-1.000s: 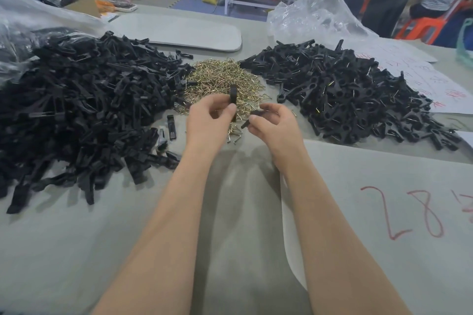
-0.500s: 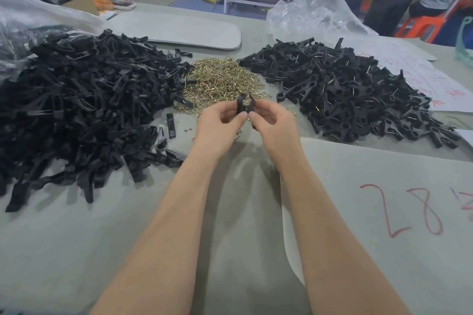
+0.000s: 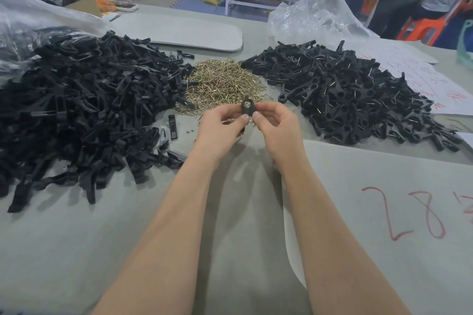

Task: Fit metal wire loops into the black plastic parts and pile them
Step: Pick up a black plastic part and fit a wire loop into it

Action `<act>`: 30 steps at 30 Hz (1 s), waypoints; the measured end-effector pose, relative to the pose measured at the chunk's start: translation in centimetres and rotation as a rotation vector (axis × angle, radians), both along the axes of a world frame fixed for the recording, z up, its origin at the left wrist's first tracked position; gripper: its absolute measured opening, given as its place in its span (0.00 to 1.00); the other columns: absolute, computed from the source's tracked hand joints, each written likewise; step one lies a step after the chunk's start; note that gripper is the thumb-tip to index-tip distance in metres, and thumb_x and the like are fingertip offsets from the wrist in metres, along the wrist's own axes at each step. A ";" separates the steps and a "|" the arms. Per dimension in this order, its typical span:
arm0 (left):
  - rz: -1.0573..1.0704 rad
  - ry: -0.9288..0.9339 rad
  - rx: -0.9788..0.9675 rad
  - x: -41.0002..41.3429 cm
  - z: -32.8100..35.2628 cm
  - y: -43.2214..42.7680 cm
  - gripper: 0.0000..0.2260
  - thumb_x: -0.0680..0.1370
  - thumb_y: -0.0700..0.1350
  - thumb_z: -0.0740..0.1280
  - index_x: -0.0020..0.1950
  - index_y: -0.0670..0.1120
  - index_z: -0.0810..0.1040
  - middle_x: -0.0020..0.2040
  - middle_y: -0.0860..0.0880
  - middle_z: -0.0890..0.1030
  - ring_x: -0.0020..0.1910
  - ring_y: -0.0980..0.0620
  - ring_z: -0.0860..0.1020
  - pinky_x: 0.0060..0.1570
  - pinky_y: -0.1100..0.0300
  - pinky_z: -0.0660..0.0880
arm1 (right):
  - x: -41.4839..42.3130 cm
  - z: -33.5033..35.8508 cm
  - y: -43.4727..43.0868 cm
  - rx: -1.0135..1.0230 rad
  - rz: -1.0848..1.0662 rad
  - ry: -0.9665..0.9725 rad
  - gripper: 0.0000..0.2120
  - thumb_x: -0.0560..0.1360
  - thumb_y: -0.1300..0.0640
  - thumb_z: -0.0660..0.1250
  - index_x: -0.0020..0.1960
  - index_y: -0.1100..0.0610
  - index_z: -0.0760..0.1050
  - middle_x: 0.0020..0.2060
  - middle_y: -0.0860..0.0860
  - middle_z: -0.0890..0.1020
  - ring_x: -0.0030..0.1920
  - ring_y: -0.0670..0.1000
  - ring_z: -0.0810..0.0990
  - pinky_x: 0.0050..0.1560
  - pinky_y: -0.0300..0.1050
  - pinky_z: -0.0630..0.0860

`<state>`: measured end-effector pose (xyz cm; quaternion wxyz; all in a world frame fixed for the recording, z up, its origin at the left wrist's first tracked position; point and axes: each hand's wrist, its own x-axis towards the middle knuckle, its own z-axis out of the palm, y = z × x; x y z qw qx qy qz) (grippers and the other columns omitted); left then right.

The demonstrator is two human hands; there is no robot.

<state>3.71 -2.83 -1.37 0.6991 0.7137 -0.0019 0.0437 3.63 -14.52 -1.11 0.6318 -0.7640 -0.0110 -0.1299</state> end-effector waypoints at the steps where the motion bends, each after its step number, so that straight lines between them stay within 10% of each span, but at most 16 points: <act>1: -0.001 0.002 -0.007 0.0 0.0 0.0 0.10 0.76 0.37 0.68 0.45 0.53 0.80 0.42 0.49 0.80 0.46 0.50 0.79 0.57 0.49 0.77 | -0.1 0.0 0.0 0.013 0.004 0.007 0.08 0.75 0.67 0.65 0.54 0.61 0.77 0.48 0.54 0.82 0.47 0.46 0.80 0.54 0.38 0.76; 19: -0.113 0.162 -0.504 -0.3 1.3 1.0 0.03 0.77 0.38 0.67 0.49 0.44 0.79 0.41 0.49 0.81 0.37 0.57 0.78 0.40 0.68 0.77 | -0.3 0.7 0.4 0.663 0.208 0.242 0.03 0.77 0.67 0.62 0.46 0.60 0.73 0.37 0.53 0.82 0.36 0.46 0.82 0.44 0.38 0.80; 25: 0.207 0.198 -1.013 0.3 1.5 2.8 0.03 0.75 0.34 0.68 0.47 0.37 0.77 0.42 0.45 0.81 0.40 0.55 0.82 0.42 0.67 0.79 | -0.3 -1.3 1.5 -0.670 0.050 0.065 0.17 0.75 0.49 0.68 0.60 0.57 0.76 0.57 0.56 0.77 0.58 0.54 0.74 0.63 0.48 0.67; 30: 0.210 0.249 -1.122 0.1 1.9 2.7 0.02 0.75 0.30 0.65 0.45 0.35 0.76 0.47 0.40 0.79 0.46 0.50 0.81 0.44 0.65 0.80 | -0.2 -2.1 2.2 -0.854 0.044 0.045 0.09 0.76 0.53 0.66 0.54 0.56 0.77 0.53 0.56 0.75 0.58 0.57 0.71 0.59 0.48 0.65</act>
